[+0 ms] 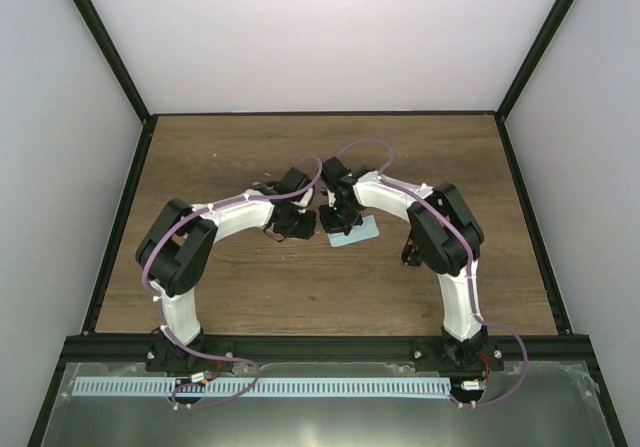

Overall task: Organize the sunglasses
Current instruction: Adjust the glasses cleaning cloth at the center of the board.

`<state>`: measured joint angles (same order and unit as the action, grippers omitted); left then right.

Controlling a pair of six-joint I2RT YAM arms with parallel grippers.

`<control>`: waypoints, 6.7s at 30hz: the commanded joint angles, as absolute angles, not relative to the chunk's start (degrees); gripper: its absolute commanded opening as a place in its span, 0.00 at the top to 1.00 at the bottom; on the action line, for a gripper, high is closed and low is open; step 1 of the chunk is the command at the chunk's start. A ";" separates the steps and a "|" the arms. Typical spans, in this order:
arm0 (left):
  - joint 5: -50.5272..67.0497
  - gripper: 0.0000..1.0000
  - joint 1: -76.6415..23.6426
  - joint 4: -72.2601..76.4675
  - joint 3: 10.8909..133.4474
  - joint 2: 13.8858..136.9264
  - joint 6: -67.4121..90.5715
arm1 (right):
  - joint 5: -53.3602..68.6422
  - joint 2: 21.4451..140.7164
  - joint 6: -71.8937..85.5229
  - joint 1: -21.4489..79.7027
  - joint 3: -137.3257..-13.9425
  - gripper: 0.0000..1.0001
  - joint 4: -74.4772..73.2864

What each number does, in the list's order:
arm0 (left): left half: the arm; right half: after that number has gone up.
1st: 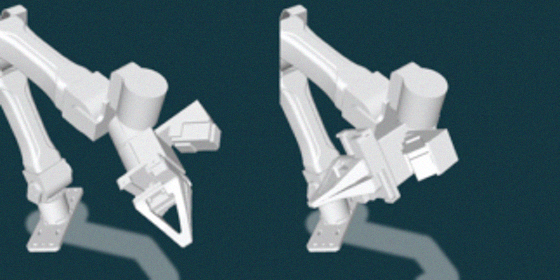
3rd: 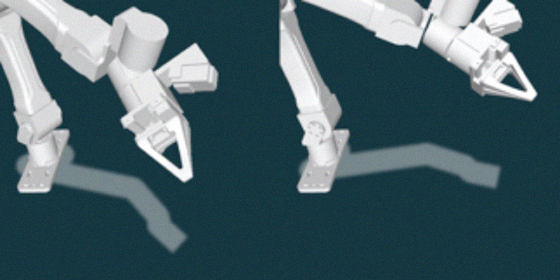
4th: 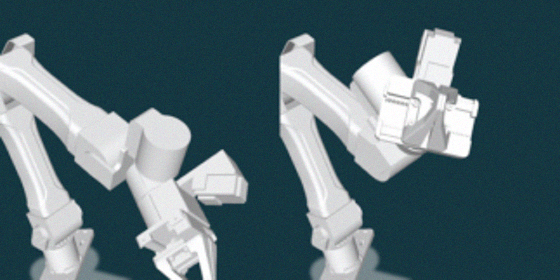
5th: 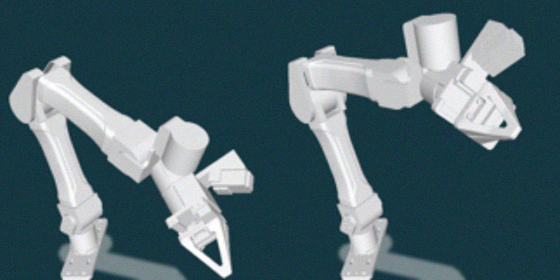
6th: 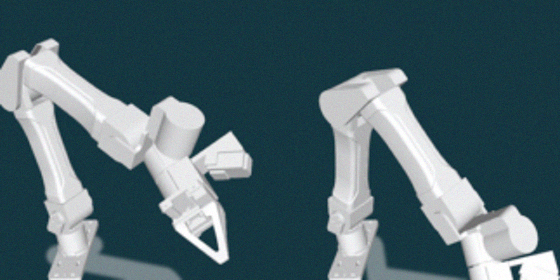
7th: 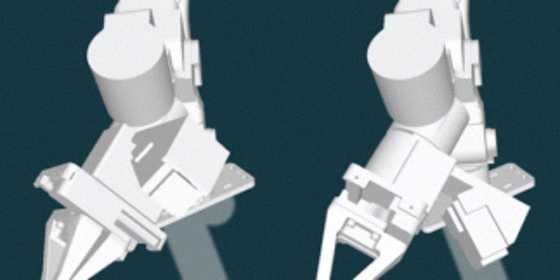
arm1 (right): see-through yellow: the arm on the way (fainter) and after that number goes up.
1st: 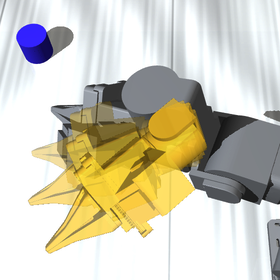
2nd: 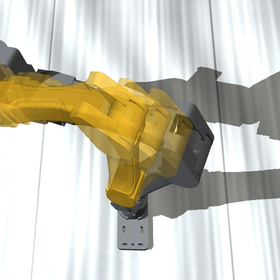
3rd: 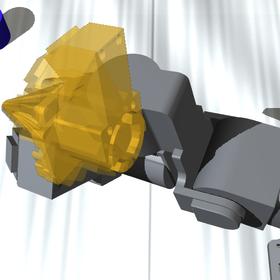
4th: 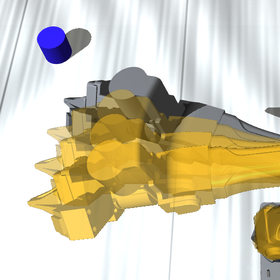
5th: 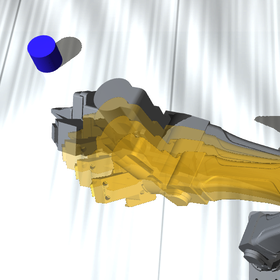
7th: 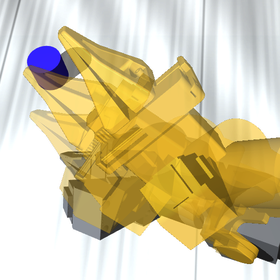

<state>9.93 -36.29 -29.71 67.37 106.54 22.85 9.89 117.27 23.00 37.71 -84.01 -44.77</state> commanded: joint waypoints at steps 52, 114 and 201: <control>11.79 0.72 -35.86 -29.53 63.72 104.78 20.54 | 7.57 111.81 29.19 39.00 -81.29 0.82 -43.37; 13.23 0.72 -35.77 -29.77 62.11 103.62 18.51 | 7.65 107.97 35.19 41.30 -73.89 0.95 -42.15; 23.65 0.71 -48.10 -31.81 85.63 119.10 16.49 | 18.39 74.90 43.46 16.04 -38.28 0.99 -33.74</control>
